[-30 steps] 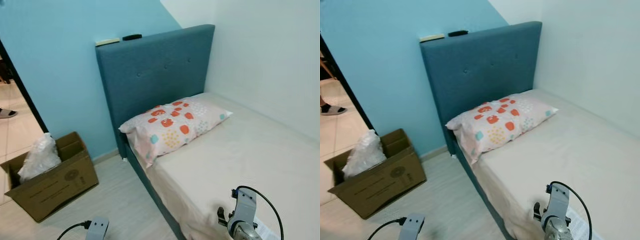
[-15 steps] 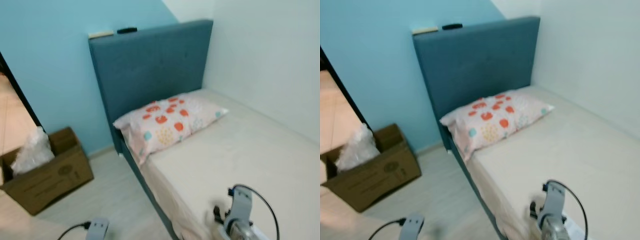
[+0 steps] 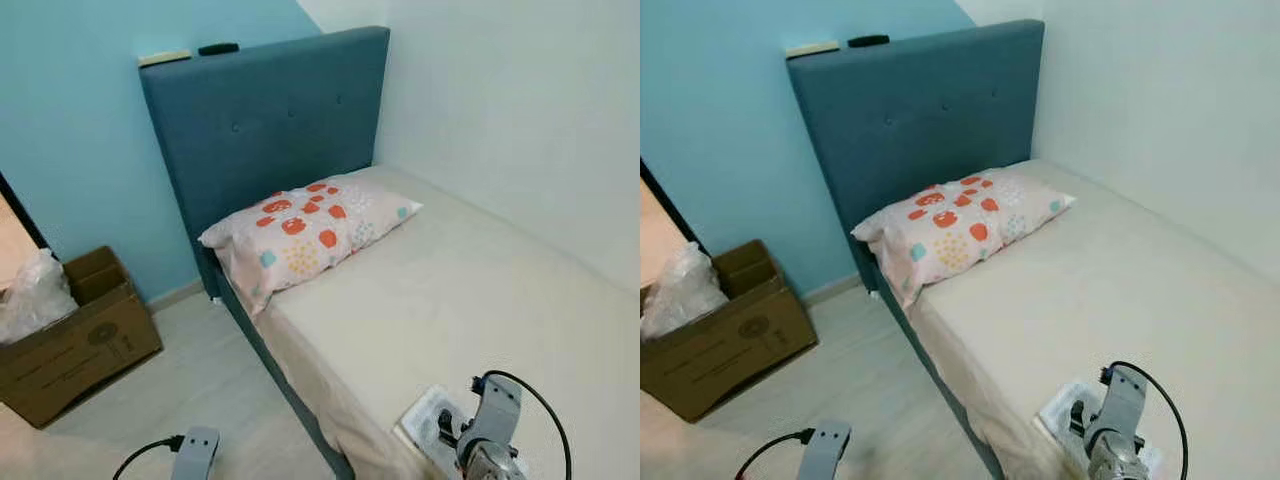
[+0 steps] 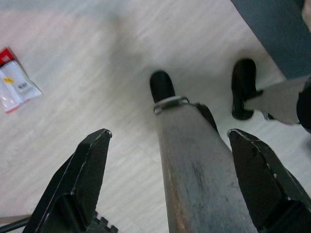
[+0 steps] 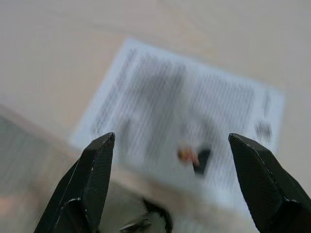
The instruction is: Clean up the room
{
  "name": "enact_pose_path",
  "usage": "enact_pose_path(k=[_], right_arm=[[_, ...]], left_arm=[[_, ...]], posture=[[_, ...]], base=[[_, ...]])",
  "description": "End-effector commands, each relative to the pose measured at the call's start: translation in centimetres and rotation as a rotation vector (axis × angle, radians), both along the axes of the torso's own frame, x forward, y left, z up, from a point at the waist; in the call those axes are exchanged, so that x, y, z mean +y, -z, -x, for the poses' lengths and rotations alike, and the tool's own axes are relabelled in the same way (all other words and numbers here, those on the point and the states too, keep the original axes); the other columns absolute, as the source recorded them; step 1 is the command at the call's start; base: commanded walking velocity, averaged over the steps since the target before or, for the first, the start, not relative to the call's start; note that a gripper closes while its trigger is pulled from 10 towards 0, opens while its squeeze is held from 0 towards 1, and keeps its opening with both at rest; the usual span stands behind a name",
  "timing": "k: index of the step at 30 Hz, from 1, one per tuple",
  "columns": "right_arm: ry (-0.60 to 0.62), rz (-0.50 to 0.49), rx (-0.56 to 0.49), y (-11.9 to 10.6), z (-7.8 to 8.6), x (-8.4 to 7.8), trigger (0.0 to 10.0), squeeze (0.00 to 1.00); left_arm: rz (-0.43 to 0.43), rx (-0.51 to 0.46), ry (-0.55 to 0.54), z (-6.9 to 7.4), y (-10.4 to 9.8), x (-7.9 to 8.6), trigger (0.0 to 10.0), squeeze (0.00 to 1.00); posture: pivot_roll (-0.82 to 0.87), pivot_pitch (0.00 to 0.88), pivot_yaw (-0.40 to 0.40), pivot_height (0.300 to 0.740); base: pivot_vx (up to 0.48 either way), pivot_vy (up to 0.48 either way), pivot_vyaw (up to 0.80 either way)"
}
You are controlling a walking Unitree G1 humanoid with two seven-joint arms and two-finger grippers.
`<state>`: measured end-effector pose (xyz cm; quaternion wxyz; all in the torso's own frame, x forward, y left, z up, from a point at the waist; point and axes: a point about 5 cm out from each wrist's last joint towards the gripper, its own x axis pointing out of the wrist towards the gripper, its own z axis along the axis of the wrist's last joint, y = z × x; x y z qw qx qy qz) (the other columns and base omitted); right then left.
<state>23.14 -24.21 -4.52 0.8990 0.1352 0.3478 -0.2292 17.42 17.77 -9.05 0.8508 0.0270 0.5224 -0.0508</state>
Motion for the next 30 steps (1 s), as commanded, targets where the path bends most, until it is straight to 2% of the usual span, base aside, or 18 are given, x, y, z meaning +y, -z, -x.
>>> enact_pose_path(k=[1, 7, 15, 27, 30], right_arm=[[0.053, -0.034, 0.012, 0.3, 0.4, -0.2, 10.0, 0.00], [0.113, -0.062, -0.011, 0.1, 0.3, -0.6, 10.0, 0.00], [0.131, -0.074, -0.022, 0.0, 0.3, -0.7, 10.0, 0.00], [0.149, -0.074, -0.068, -0.7, -0.5, -1.2, 10.0, 0.00], [0.147, -0.072, -0.076, -0.9, -0.7, -1.3, 10.0, 0.00]], left_arm=[[-0.018, 0.025, -0.009, 0.7, 0.2, 0.7, 10.0, 0.00], [-0.039, 0.022, 0.017, 1.1, 0.3, 1.2, 10.0, 0.00], [-0.052, 0.034, 0.019, 1.4, 0.4, 1.5, 10.0, 0.00], [-0.039, 0.028, 0.017, 1.3, 0.4, 1.4, 10.0, 0.00], [-0.037, 0.024, 0.029, 1.2, 0.4, 1.2, 10.0, 0.00]], posture=[[0.02, 0.000, -0.003, 0.715], [0.01, 0.000, -0.004, 0.715], [0.01, 0.000, -0.003, 0.715], [0.01, 0.000, -0.010, 0.715], [0.01, 0.000, -0.011, 0.715]], base=[[0.000, 0.000, 0.00], [0.000, -0.090, 0.00], [0.000, -0.435, 0.00], [0.000, 0.000, 0.00], [0.000, -0.472, 0.00]])
